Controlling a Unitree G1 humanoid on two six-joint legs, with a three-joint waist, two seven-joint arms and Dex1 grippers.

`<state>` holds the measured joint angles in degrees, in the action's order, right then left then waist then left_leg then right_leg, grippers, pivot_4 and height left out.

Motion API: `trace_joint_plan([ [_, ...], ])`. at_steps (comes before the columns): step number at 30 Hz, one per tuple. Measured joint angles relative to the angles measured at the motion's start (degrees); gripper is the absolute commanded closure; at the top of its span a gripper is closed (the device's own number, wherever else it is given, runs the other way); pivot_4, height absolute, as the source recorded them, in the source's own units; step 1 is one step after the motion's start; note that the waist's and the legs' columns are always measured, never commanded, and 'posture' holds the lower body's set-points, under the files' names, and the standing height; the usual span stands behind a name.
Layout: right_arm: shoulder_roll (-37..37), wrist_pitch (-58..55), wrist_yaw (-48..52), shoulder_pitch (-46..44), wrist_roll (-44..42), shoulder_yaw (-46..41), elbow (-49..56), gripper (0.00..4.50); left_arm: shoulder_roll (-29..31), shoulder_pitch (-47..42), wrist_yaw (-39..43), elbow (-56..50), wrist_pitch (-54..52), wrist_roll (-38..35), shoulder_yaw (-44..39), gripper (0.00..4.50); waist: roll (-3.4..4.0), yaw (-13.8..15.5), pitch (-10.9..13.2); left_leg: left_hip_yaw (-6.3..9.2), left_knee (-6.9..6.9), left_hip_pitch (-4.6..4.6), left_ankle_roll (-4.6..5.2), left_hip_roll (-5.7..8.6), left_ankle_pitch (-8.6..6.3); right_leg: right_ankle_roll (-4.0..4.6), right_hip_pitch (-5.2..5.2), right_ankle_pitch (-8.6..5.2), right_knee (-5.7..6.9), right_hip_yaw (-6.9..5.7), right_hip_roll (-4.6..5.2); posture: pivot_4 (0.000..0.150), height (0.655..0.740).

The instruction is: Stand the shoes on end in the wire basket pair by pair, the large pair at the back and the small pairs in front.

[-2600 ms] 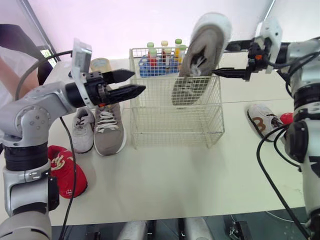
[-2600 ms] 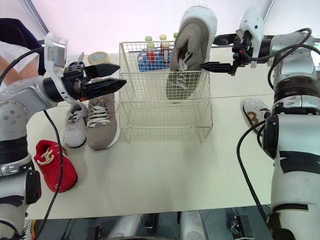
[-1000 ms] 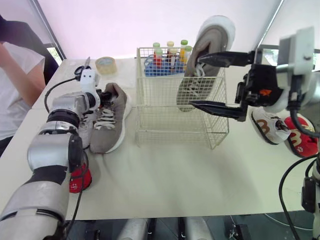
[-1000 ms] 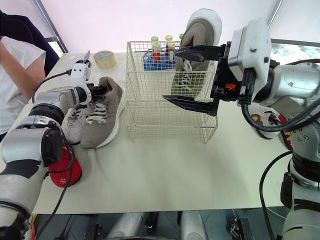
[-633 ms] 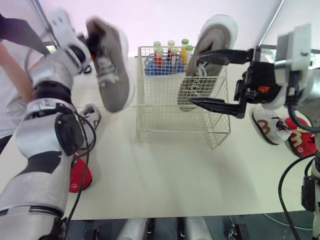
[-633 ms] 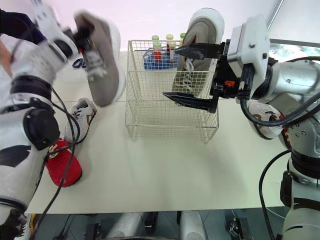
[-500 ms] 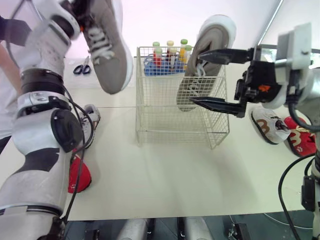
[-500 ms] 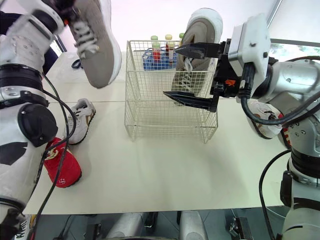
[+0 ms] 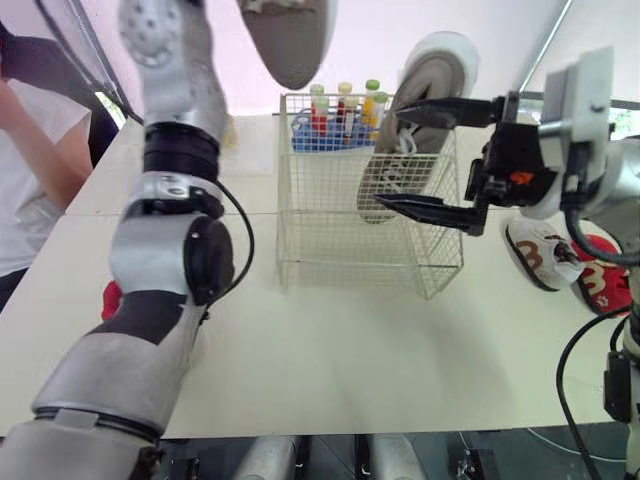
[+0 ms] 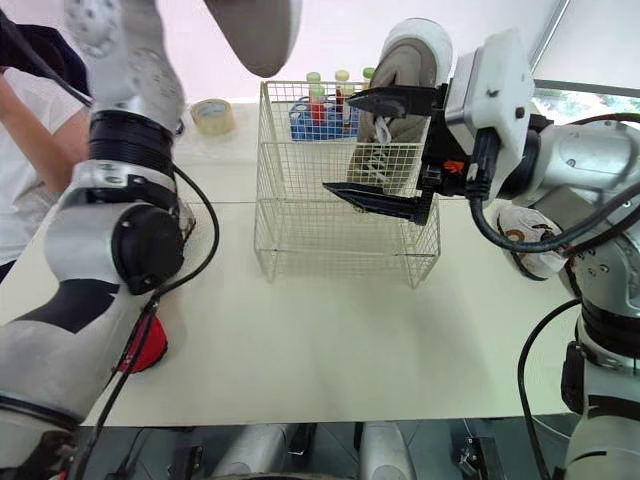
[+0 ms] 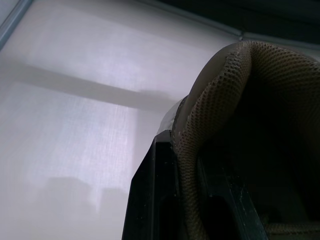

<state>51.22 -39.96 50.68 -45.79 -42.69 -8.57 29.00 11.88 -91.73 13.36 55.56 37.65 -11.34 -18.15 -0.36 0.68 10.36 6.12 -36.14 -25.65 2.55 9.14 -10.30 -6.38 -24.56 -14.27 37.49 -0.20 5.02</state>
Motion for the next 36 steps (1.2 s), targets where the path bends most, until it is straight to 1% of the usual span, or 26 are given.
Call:
trace_joint_plan([
  [2, 0.4, -0.9, -0.9, 0.2, -0.4, -0.6, 0.6, 0.0, -1.8, 0.0, -1.8, 2.9, 5.0, 2.0, 1.3, 4.47, 0.0, 0.0, 0.0, 0.0, 0.03, -0.01, 0.0, 0.0, 0.0, 0.0, -0.02, 0.0, 0.0, 0.0, -0.01, 0.15, 0.74],
  [6, 0.9, -2.5, -3.0, 0.3, -1.5, -1.2, 2.7, 0.0, -4.7, 0.2, -8.0, 7.9, 14.2, 8.9, 5.3, 4.47, 0.0, 0.1, 0.0, 0.0, 0.01, -0.03, 0.05, 0.0, -0.03, 0.0, 0.0, 0.0, -0.04, 0.0, 0.0, 0.15, 0.74],
  [10, 1.2, -4.2, -5.1, 0.3, -2.8, -1.3, 4.5, 0.0, -6.6, 2.1, -15.1, 11.1, 19.2, 15.4, 9.0, 4.47, 0.0, 0.1, 0.0, -0.01, -0.01, -0.01, 0.07, 0.0, -0.03, -0.01, 0.02, 0.0, -0.04, 0.0, 0.0, 0.15, 0.74],
  [13, 1.6, -5.4, -6.7, 0.3, -3.7, -1.4, 5.3, 0.0, -6.9, 5.5, -20.4, 12.5, 21.6, 21.0, 12.2, 4.47, 0.01, 0.1, 0.0, 0.0, 0.01, 0.01, 0.07, 0.0, -0.03, -0.01, 0.02, 0.0, -0.02, 0.0, -0.01, 0.15, 0.74],
  [16, 1.9, -6.6, -8.2, 0.3, -5.0, -1.8, 6.3, 0.0, -8.0, 10.3, -25.3, 14.1, 22.5, 24.9, 15.0, 4.47, 0.01, 0.2, 0.0, 0.0, -0.01, -0.01, 0.15, 0.0, 0.02, -0.01, 0.01, 0.0, -0.02, 0.0, -0.01, 0.15, 0.74],
  [19, 2.5, -7.6, -9.2, 0.3, -6.2, -2.9, 6.9, 0.0, -9.0, 14.2, -29.0, 16.1, 21.8, 27.5, 16.9, 4.47, 0.01, 0.2, 0.0, -0.01, -0.02, -0.02, 0.16, 0.01, 0.02, -0.01, 0.0, 0.01, -0.02, -0.01, -0.01, 0.15, 0.74],
  [23, 3.0, -8.1, -9.9, 0.3, -7.4, -3.3, 7.0, 0.0, -10.1, 15.0, -31.4, 16.2, 20.1, 28.6, 18.3, 4.47, 0.02, 0.2, 0.0, -0.01, -0.02, 0.02, 0.08, 0.0, -0.04, -0.01, 0.06, 0.01, -0.02, -0.01, -0.01, 0.15, 0.74],
  [25, 3.4, -8.1, -10.0, 0.3, -7.7, -3.3, 7.0, 0.0, -10.7, 15.5, -31.2, 16.1, 19.0, 28.4, 18.5, 3.62, 0.05, 0.2, -0.1, -0.01, -0.02, 0.12, 0.08, 0.0, -0.04, -0.02, 0.13, 0.01, -0.02, -0.01, -0.01, 0.15, 0.74],
  [26, 3.5, -8.1, -10.0, 0.3, -7.7, -3.3, 7.0, 0.0, -11.1, 16.0, -30.7, 16.0, 18.4, 28.0, 18.5, 3.28, 0.06, 0.2, -0.1, -0.01, -0.01, 0.16, 0.08, 0.0, -0.04, -0.02, 0.16, 0.01, -0.02, -0.02, -0.01, 0.15, 0.74],
  [29, 3.6, -8.0, -10.0, 0.8, -7.7, -3.3, 7.0, 0.0, -12.6, 18.0, -27.5, 14.4, 16.9, 25.8, 18.4, 1.67, 0.21, 0.2, -0.2, -0.01, -0.02, 0.3, 0.08, 0.0, -0.05, -0.02, 0.31, 0.0, -0.02, -0.02, -0.02, 0.15, 0.74],
  [32, 3.6, -7.7, -10.0, 1.1, -7.6, -3.3, 6.9, 0.0, -12.7, 20.1, -23.3, 11.5, 15.4, 23.7, 18.4, 0.16, 0.33, 0.1, -0.3, 0.0, -0.03, 0.34, 0.09, -0.01, -0.05, -0.02, 0.35, 0.0, -0.01, -0.03, -0.03, 0.15, 0.74],
  [33, 3.6, -7.5, -10.0, 1.2, -7.6, -3.3, 6.9, 0.0, -12.8, 21.1, -21.3, 10.2, 14.4, 22.4, 18.3, 0.03, 0.42, 0.1, -0.4, 0.0, -0.05, 0.36, 0.09, -0.01, -0.05, -0.02, 0.37, 0.01, -0.01, -0.03, -0.03, 0.15, 0.74],
  [36, 3.6, -7.1, -9.9, 1.4, -7.6, -3.3, 6.9, 0.0, -12.4, 23.8, -15.0, 5.8, 9.9, 18.5, 18.1, 0.03, 0.58, 0.0, -0.6, 0.0, -0.05, 0.41, 0.09, -0.02, -0.05, -0.01, 0.43, 0.01, -0.01, -0.03, -0.05, 0.15, 0.74],
])
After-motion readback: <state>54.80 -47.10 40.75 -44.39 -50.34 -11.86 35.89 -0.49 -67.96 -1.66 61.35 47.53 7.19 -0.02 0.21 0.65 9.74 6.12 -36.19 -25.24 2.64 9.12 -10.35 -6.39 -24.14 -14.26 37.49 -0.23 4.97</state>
